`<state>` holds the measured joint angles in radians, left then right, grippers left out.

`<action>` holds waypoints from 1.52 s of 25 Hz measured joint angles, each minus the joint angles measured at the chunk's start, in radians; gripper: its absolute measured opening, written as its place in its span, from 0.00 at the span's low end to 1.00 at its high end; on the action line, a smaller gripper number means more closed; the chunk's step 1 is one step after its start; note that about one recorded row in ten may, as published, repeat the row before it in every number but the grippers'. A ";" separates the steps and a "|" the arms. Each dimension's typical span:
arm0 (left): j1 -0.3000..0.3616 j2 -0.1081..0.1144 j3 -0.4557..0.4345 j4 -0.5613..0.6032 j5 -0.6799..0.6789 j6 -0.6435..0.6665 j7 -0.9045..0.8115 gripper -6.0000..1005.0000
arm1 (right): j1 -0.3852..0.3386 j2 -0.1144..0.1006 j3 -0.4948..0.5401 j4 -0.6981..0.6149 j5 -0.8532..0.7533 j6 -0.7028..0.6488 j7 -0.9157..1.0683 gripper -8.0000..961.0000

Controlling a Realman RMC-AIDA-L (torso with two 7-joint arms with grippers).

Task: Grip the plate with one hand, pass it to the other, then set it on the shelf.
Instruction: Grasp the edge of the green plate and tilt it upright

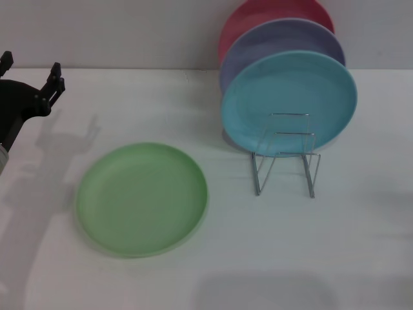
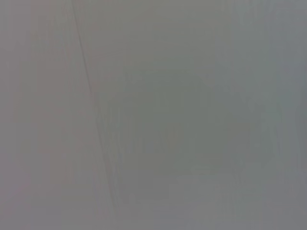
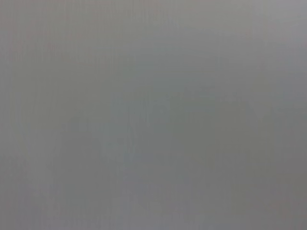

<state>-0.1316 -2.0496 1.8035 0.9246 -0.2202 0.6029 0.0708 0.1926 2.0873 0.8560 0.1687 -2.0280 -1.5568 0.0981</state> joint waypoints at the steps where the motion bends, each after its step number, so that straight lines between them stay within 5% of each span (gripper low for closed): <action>1: 0.002 -0.001 0.000 0.002 0.000 -0.002 0.000 0.81 | 0.001 0.000 0.000 0.000 0.000 0.004 0.000 0.86; 10: 0.018 -0.001 -0.004 0.038 0.001 -0.044 -0.031 0.80 | 0.004 -0.001 0.000 -0.003 -0.001 0.011 0.000 0.86; 13: 0.030 0.038 0.010 0.171 0.004 -0.228 -0.110 0.80 | 0.004 -0.001 0.000 -0.003 -0.002 0.011 0.000 0.86; 15: 0.046 0.078 0.016 0.353 0.002 -0.483 -0.183 0.80 | 0.004 -0.002 0.000 -0.003 -0.002 0.011 0.000 0.86; 18: 0.054 0.089 0.002 0.502 -0.005 -0.695 -0.200 0.79 | 0.005 -0.002 0.000 -0.004 -0.001 0.011 0.000 0.86; 27: -0.003 0.036 -0.133 0.729 -0.103 -1.233 -0.088 0.78 | 0.017 -0.004 0.000 -0.016 0.000 0.038 0.000 0.86; 29: -0.041 -0.006 -0.268 0.739 -0.299 -1.403 0.132 0.78 | 0.020 -0.004 0.000 -0.020 0.000 0.046 0.000 0.86; 34: -0.047 -0.011 -0.367 0.726 -0.508 -1.519 0.340 0.78 | 0.022 -0.004 0.000 -0.021 0.000 0.049 0.000 0.86; 38: -0.046 -0.011 -0.416 0.705 -0.518 -1.631 0.378 0.77 | 0.026 -0.004 0.000 -0.021 -0.003 0.046 0.000 0.86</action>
<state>-0.1773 -2.0603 1.3877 1.6292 -0.7383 -1.0285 0.4486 0.2185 2.0830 0.8560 0.1479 -2.0307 -1.5104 0.0982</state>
